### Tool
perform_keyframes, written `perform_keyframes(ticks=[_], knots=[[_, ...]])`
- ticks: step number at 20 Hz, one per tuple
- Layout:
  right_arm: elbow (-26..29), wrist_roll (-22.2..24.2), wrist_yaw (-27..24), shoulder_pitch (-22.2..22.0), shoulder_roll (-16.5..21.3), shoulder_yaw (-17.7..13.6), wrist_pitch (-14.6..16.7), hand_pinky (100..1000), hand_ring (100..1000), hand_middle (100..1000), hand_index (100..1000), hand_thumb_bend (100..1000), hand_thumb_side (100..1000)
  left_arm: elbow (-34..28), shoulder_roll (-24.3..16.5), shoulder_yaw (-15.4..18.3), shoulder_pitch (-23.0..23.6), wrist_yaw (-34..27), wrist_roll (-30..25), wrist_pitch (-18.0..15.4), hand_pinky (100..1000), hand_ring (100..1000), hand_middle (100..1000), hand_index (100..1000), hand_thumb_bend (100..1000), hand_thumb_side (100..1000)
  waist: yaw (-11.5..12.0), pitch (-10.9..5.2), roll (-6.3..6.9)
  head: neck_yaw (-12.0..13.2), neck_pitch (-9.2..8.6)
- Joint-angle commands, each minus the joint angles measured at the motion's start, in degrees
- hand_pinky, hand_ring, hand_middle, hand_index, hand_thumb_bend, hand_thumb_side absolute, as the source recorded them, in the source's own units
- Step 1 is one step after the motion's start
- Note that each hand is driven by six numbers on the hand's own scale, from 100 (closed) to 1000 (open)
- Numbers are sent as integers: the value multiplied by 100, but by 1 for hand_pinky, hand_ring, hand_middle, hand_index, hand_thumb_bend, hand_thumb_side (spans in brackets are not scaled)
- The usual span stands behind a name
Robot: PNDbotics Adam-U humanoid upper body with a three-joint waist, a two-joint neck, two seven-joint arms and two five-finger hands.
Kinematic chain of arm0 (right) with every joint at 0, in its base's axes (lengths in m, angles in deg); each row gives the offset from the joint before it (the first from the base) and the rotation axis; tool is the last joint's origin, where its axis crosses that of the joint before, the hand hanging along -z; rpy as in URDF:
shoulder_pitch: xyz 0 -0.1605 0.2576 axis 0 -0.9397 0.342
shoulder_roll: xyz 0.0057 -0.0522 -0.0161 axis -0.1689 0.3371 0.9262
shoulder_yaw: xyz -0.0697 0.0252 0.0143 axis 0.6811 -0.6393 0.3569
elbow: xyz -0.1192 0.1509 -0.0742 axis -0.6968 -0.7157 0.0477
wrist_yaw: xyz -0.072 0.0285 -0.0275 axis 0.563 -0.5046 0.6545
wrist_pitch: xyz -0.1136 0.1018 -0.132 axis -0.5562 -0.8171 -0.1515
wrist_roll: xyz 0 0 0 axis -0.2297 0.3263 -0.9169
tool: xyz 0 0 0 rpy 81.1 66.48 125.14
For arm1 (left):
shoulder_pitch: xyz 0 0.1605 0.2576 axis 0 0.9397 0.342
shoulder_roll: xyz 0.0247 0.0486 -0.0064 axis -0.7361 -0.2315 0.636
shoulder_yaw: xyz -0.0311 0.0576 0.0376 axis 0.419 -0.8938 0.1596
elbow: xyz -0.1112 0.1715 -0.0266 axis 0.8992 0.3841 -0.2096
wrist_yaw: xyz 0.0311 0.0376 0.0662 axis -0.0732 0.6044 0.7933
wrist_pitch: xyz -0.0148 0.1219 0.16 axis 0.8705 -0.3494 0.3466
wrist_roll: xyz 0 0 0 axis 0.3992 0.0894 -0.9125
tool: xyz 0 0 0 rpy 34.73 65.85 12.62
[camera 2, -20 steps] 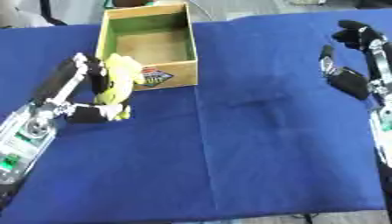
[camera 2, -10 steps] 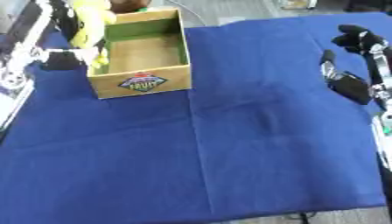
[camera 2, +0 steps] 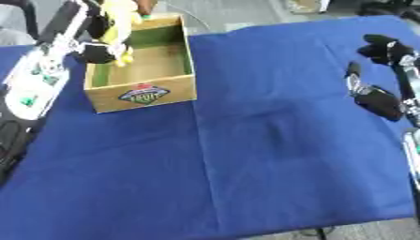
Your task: Pick up objects on the table and place them in the box.
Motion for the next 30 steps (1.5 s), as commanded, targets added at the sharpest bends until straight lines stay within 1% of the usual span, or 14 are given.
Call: perform_keyframes(ticks=[1,2,3,4,5,6,7,9,11,15,19,21,24,30], knots=[[67,43,-56,140,57,24,32,837,796,691,876,100,240,418,15,224,-220,270,106,42,513,510,497,530,305,161,-56,-79,-11,91,-86],[65,51,-59,146,51,32,36,837,796,691,876,100,240,573,35,260,-260,338,164,14,513,510,497,530,305,161,-78,-77,-7,104,-88],[63,57,-61,154,46,39,39,837,796,690,876,100,240,726,49,305,-294,396,230,-8,548,562,563,593,353,212,-110,-72,-4,123,-92],[59,64,-64,162,41,46,43,837,796,690,876,100,240,888,63,351,-327,449,303,-26,559,576,584,613,378,234,-141,-68,-1,142,-94],[55,68,-67,170,37,49,46,836,796,690,876,100,240,1051,78,385,-355,488,366,-59,591,625,646,672,507,311,-169,-63,-1,155,-94],[51,69,-68,176,35,49,48,836,796,690,876,100,240,1211,89,407,-382,516,418,-111,606,653,677,699,581,347,-188,-60,-2,162,-93],[48,67,-71,178,35,48,49,836,796,690,876,100,240,1366,102,423,-405,534,463,-176,619,683,715,731,712,392,-200,-56,-6,163,-89],[42,63,-77,178,37,42,51,836,796,690,876,100,240,1663,130,447,-455,514,565,-334,649,735,771,774,922,443,-207,-50,-14,155,-80],[39,55,-80,178,42,34,52,836,796,690,876,100,240,1936,148,463,-510,433,714,-505,670,767,808,793,993,465,-199,-43,-19,141,-75],[48,36,-82,172,49,11,48,836,796,689,875,100,241,2067,142,563,-534,135,1054,-838,679,793,836,803,1000,538,-153,-31,-24,99,-75],[60,6,-81,141,79,-27,31,836,796,689,875,100,242,1657,126,664,-489,-230,1407,-1133,653,769,810,779,1000,594,-39,-30,-24,14,-81],[71,-12,-81,122,91,-47,23,836,796,689,875,100,243,1370,166,717,-445,-414,1569,-1297,643,760,796,762,916,610,42,-31,-25,-37,-77],[100,-36,-83,100,98,-76,10,835,796,689,876,100,244,934,150,666,-345,-683,1792,-1551,633,745,776,746,842,606,164,-31,-20,-110,-91],[162,-94,-79,58,133,-144,-26,835,796,688,876,100,247,33,-86,539,237,-1238,2097,-2104,622,725,753,724,764,552,411,-14,-2,-256,-137]])
